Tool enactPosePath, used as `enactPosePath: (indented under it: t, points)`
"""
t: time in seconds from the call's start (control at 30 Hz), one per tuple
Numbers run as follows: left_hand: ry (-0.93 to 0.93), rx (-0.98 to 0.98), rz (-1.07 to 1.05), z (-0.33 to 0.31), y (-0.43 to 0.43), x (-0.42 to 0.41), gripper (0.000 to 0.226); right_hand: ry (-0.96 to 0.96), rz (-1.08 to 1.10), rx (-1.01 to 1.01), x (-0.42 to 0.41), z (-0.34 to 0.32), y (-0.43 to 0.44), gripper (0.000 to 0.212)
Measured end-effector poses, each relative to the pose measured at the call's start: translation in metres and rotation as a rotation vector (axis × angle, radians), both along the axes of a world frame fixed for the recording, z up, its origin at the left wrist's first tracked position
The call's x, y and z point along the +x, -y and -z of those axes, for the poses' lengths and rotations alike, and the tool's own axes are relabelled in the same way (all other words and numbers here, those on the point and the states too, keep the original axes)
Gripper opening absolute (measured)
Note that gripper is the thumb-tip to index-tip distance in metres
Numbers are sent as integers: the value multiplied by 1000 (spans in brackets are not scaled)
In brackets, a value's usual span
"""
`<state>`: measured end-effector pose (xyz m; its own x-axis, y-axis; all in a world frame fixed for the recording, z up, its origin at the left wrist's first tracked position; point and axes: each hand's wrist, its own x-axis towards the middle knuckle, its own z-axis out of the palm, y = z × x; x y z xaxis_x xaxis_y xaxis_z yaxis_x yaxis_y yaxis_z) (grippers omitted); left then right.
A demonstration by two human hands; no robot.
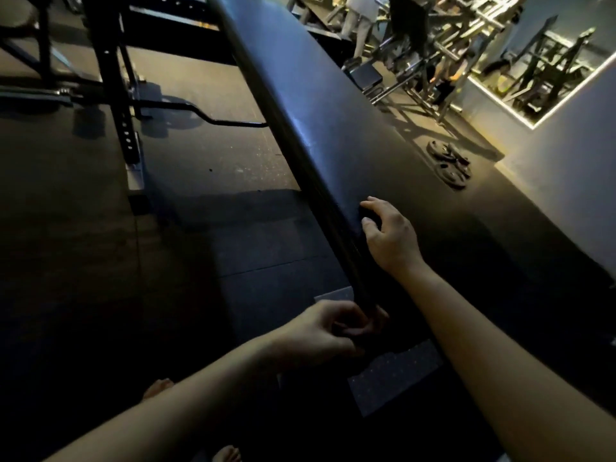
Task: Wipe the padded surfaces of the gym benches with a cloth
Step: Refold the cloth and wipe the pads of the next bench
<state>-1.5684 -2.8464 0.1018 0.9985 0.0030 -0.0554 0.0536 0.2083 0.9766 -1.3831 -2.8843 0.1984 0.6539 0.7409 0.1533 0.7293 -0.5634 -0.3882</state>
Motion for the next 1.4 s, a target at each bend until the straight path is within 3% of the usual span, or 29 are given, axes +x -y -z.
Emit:
enactPosePath:
  t: [0.07, 0.17, 0.37, 0.47, 0.53, 0.67, 0.77, 0.9, 0.97, 1.13, 1.23, 1.3, 1.4]
  points:
    - [-23, 111, 42, -12, -5, -7, 27, -60, -18, 15, -4, -13, 8, 36]
    - [-59, 134, -80, -35, -25, -6, 37, -59, 8, 137, -18, -35, 39, 31]
    - [-189, 139, -572, -67, -72, 11, 21, -101, 124, 295, -62, -23, 116, 21]
    - [-249, 158, -837, -66, -97, 25, 24, -100, 234, 312, -75, -10, 126, 22]
    - [-270, 159, -741, -67, -89, 30, 28, -96, 247, 279, -85, -6, 126, 23]
    - [-227, 238, -230, -67, -27, 12, 22, -73, 283, 268, -101, -5, 126, 23]
    - [-265, 188, 97, -73, -7, -8, 25, -40, 324, 347, -120, -6, 130, 23]
    - [-327, 234, -72, -82, -13, -5, 30, 18, 388, 451, -160, -4, 140, 17]
    - [-365, 179, -125, -90, -12, -2, 27, -53, 352, 467, -180, 0, 140, 13]
    - [-464, -66, -12, -107, 4, 8, 12, -147, 414, 526, -205, 18, 142, 35]
    - [-518, -217, 91, -116, 13, 17, 25, -331, 515, 732, -209, 17, 151, 42]
    - [-499, -138, 169, -123, 17, 24, 33, -493, 563, 924, -207, 16, 155, 39]
    - [-445, 121, 235, -134, 29, 31, 33, -547, 750, 1059, -195, 21, 165, 13]
